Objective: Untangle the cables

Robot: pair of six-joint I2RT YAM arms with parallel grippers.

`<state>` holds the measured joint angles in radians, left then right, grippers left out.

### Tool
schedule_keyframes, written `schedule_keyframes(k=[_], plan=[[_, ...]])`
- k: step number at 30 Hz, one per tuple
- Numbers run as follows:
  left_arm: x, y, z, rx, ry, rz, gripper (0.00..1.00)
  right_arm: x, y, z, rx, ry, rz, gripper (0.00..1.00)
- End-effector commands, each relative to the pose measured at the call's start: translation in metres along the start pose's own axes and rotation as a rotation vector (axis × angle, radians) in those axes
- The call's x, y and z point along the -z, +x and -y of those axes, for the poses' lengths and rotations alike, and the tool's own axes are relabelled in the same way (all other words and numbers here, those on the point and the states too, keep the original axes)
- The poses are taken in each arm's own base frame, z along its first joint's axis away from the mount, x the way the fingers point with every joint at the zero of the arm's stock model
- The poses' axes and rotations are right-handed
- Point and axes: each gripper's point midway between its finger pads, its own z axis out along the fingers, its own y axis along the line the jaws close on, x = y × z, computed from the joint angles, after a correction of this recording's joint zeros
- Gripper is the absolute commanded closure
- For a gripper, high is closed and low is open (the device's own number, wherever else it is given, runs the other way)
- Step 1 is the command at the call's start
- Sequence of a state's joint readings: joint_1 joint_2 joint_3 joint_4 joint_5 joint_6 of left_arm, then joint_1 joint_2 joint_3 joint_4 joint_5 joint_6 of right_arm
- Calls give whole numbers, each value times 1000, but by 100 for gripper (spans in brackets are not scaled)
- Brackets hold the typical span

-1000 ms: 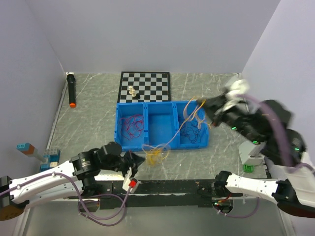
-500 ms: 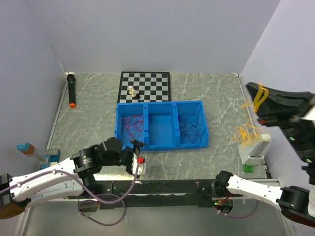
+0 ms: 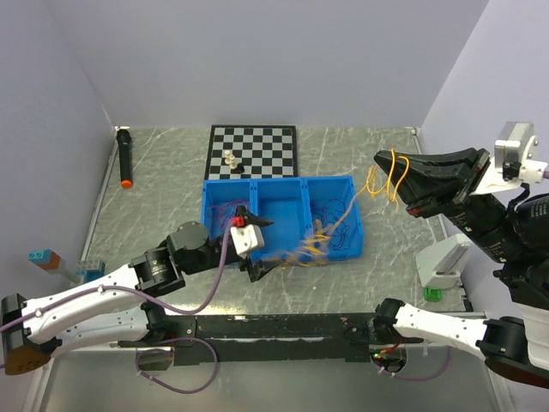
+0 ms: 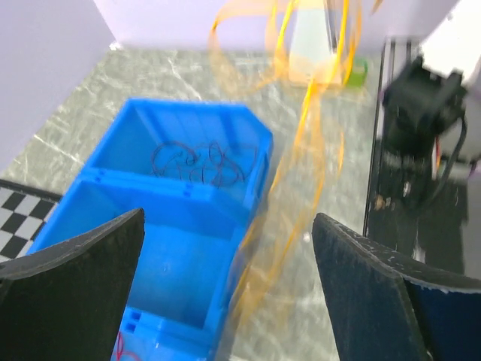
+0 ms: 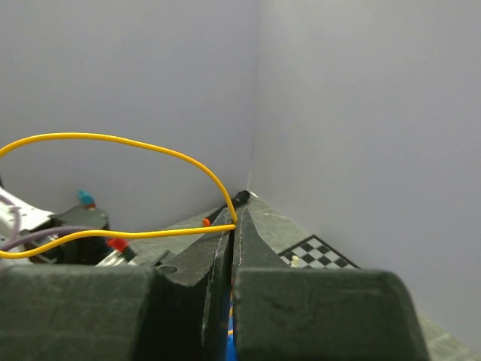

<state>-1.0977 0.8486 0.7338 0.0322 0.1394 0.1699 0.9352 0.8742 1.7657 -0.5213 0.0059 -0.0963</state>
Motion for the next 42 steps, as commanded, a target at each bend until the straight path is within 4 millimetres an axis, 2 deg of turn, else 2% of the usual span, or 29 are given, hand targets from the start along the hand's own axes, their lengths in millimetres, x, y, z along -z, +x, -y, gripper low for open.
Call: schedule_keyframes(k=[1, 4, 8, 9, 11, 13, 15, 16, 17, 19, 21, 25, 29, 32, 35, 37, 38, 41, 42], plan=[[0, -71, -8, 80, -12, 205, 3, -3, -15, -18, -55, -93, 68, 100], [3, -88, -6, 38, 14, 251, 3, -10, -12, -24, -76, -122, 60, 100], [6, -97, -2, -16, 44, 268, 3, -16, -7, -31, -92, -156, 51, 100], [7, -99, -1, -32, 51, 273, 8, -16, -7, -32, -92, -161, 51, 100], [7, -101, 0, -47, 62, 280, 26, -19, -6, -34, -92, -170, 48, 100], [7, -102, 0, -54, 59, 291, 58, -19, -6, -37, -122, -178, 47, 100], [6, -104, -2, -60, 46, 306, 81, -19, -6, -38, -129, -185, 46, 100], [5, -105, -3, -62, 39, 310, 90, -19, -7, -38, -129, -185, 47, 100], [5, -105, -4, -62, 34, 312, 94, -18, -7, -38, -131, -186, 47, 100], [6, -106, -5, -67, 29, 313, 86, -17, -9, -38, -131, -183, 52, 100], [7, -107, -2, -72, 51, 311, 71, -17, -9, -38, -131, -185, 50, 100], [10, -118, 13, -86, 142, 322, 27, -20, -7, -39, -134, -188, 42, 100], [0, -114, 17, -124, 158, 301, 15, -22, -5, -44, -143, -214, 41, 100], [-7, -118, 20, -118, 161, 315, 10, -24, -3, -49, -153, -244, 36, 100], [-12, -118, 29, -110, 211, 306, 9, -25, -3, -56, -164, -279, 35, 100], [-15, -108, 37, -117, 257, 272, 14, -25, -3, -59, -174, -293, 38, 100], [-16, -101, 39, -129, 266, 255, 20, -25, -5, -61, -177, -304, 43, 100], [-20, -88, 32, -160, 220, 235, 57, -25, -8, -66, -187, -333, 51, 100], [-20, -86, 29, -176, 205, 234, 66, -24, -8, -67, -188, -340, 50, 100]])
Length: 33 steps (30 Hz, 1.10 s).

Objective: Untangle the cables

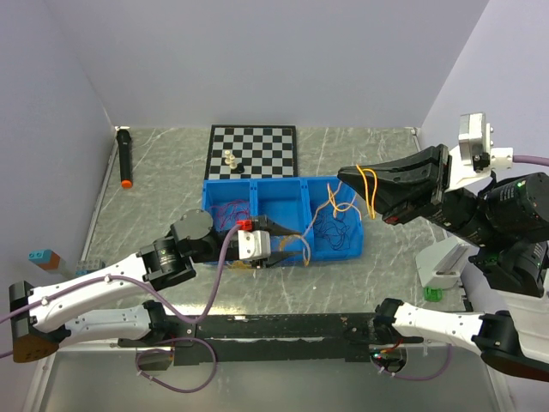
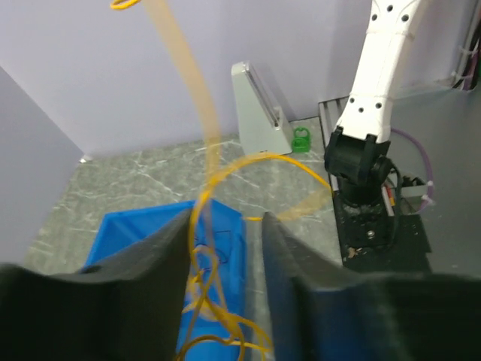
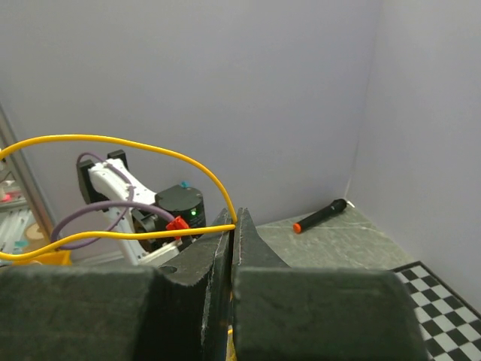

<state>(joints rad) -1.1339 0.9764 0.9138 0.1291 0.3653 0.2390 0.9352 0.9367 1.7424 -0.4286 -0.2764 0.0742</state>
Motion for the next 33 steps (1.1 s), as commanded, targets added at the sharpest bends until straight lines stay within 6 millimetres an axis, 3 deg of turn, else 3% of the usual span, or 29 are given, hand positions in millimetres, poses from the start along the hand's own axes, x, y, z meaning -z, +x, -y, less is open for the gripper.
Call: schedule_keyframes(k=[1, 10, 18, 19, 23, 29, 33], plan=[[3, -3, -4, -88, -19, 18, 72, -6, -11, -10, -12, -61, 43, 100], [8, 4, 1, -70, -6, -4, 72, -3, -5, -6, 1, -39, 28, 100], [12, 4, 3, -39, -11, -10, 59, -3, -3, -5, 0, -34, 22, 100], [12, 4, 3, -35, -12, -10, 60, -2, -3, -6, -1, -37, 23, 100], [13, 4, 3, -35, -15, -5, 81, -3, -1, -6, -2, -38, 20, 100], [13, 5, 2, -34, -25, 3, 99, -2, -2, -7, -9, -40, 25, 100], [15, 3, -2, -18, -50, 8, 99, -2, 2, -5, -9, -33, 17, 100]])
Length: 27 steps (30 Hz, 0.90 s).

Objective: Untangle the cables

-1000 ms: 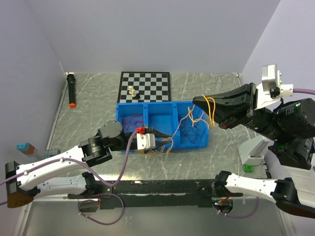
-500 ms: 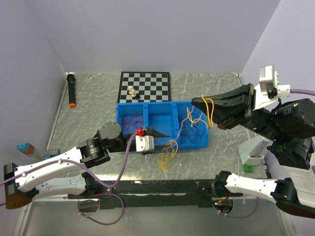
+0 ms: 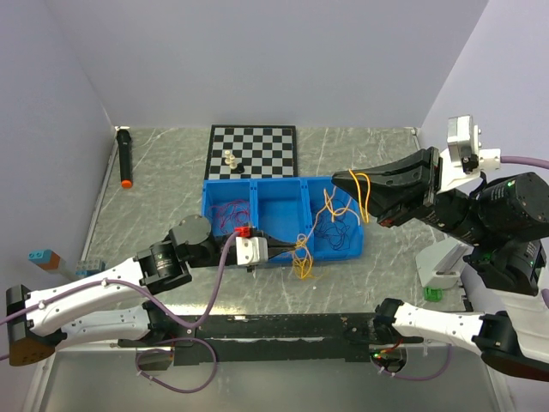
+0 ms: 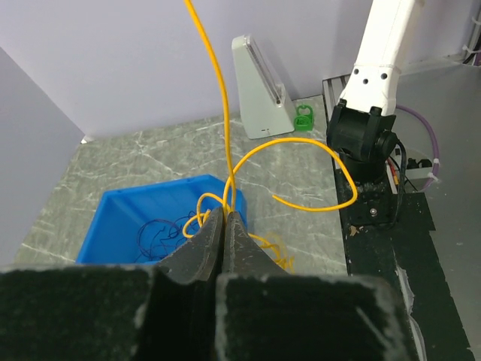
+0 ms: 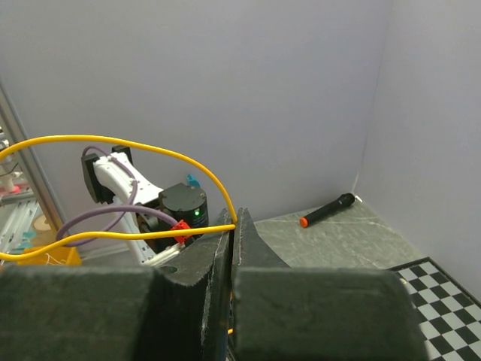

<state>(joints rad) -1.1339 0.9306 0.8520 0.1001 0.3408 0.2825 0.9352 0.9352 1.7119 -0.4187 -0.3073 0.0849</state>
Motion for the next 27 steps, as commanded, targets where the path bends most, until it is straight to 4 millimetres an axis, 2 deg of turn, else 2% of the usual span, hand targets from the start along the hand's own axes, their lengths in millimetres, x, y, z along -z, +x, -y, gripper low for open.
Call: schedule_keyframes(k=[1, 7, 9, 13, 16, 20, 27], plan=[[5, -17, -8, 17, -47, 56, 99, 2, -9, -2, 7, -5, 42, 100], [7, -16, -14, 25, -78, 52, 99, 3, -8, 2, 20, 16, 37, 100], [13, -22, -30, 28, -153, 60, 99, 8, -8, 7, 39, 48, 27, 100], [39, -41, -76, 75, -369, 96, 99, 38, -19, 17, 85, 149, 58, 100], [61, -61, -96, 106, -457, 131, 99, 59, -25, 27, 130, 229, 66, 100], [84, -80, -103, 182, -502, 164, 99, 82, -31, 33, 151, 300, 78, 100], [109, -83, -106, 335, -562, 218, 95, 110, -32, 40, 139, 383, 94, 100]])
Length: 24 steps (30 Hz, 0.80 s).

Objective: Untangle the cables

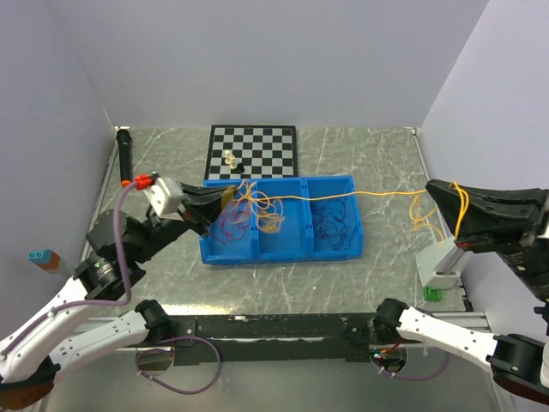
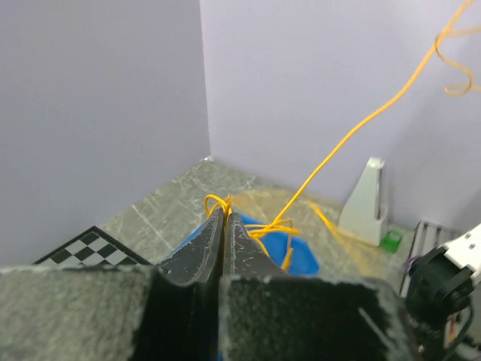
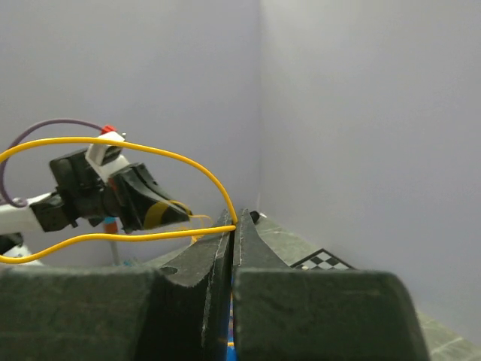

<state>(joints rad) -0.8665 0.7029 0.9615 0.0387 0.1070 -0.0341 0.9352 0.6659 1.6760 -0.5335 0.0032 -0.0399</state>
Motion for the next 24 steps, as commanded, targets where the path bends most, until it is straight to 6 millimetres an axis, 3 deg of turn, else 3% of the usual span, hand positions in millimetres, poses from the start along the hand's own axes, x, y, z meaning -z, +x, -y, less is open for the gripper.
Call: schedule_keyframes(k=[1, 4, 13, 17, 20, 24], plan=[[8, -6, -6, 140, -45, 6, 94, 2, 14, 15, 12, 83, -49, 100], [11, -6, -7, 151, -55, 7, 92, 9, 4, 17, 10, 94, -28, 100], [31, 50, -20, 21, -102, -139, 99, 20, -23, 28, 48, 144, 15, 100], [39, 59, -11, 13, -53, -176, 94, 25, -33, 33, 67, 169, 37, 100], [46, 79, -3, -57, 15, -221, 93, 20, -36, 30, 66, 153, 47, 100], [53, 89, 5, -109, 75, -218, 94, 11, -35, 29, 70, 149, 25, 100]])
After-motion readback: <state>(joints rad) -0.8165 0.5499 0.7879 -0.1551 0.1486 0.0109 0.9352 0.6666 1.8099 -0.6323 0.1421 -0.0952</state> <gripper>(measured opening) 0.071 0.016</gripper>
